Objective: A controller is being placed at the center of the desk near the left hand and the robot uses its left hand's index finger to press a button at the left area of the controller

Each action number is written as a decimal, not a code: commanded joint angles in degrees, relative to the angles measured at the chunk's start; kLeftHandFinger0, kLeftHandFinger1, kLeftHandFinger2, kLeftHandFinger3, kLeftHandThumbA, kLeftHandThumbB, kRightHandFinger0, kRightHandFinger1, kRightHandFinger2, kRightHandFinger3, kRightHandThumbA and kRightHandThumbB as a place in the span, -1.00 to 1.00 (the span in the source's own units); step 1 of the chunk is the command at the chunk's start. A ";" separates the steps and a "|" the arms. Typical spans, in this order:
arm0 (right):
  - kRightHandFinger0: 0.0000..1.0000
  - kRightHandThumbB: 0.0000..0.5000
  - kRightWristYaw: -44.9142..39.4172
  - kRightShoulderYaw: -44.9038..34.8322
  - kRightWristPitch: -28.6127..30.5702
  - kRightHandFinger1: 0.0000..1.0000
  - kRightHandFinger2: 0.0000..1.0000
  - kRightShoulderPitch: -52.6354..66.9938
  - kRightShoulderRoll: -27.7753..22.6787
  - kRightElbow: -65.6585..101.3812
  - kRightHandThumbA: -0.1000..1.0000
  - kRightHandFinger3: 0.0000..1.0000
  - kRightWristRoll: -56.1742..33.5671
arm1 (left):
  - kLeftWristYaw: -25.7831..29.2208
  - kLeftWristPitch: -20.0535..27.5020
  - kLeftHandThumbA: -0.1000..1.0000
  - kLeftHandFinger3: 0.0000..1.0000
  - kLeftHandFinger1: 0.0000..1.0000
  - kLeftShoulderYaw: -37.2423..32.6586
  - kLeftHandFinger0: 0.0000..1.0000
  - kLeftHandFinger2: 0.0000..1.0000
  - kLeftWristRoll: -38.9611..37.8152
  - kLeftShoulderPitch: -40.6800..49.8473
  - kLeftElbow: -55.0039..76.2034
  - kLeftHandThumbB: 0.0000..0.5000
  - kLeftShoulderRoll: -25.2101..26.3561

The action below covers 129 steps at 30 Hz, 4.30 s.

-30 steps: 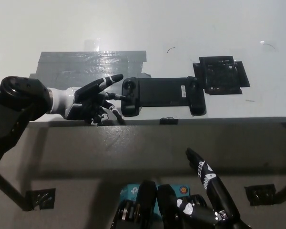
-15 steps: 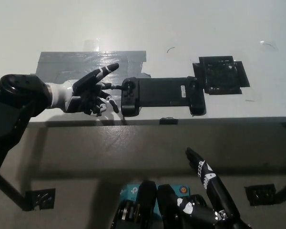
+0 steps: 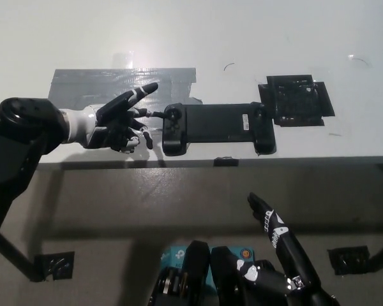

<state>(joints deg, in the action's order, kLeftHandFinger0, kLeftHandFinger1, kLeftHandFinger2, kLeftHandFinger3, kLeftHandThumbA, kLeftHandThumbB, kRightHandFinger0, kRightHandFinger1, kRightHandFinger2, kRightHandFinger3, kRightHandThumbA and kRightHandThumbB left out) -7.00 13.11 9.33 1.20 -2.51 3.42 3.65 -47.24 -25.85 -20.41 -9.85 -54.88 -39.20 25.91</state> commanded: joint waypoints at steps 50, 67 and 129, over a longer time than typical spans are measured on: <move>1.00 -0.14 -0.50 -0.48 -0.57 1.00 1.00 -0.74 0.40 3.07 0.37 1.00 0.07 | -9.90 -1.08 1.00 1.00 -0.55 -19.79 -1.00 0.26 16.68 0.94 4.32 1.00 3.57; 1.00 -0.14 -0.95 -0.28 -0.31 1.00 1.00 -0.54 -0.11 2.78 0.28 1.00 -0.13 | -8.85 -1.08 1.00 1.00 -0.76 -10.61 -1.00 -0.13 0.71 0.65 13.37 0.82 5.05; 1.00 -0.04 1.08 -0.77 4.80 1.00 1.00 1.05 2.33 -0.22 1.00 1.00 -0.91 | 44.58 51.88 1.00 1.00 1.00 16.43 1.00 1.00 24.58 56.27 34.83 0.17 -22.07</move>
<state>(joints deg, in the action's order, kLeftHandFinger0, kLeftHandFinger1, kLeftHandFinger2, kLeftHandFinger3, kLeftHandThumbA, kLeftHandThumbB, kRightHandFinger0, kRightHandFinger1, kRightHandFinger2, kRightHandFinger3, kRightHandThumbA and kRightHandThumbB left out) -7.17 13.18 8.22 2.51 -2.02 1.35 3.55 -14.81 6.98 -5.72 5.29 0.59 -3.20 5.84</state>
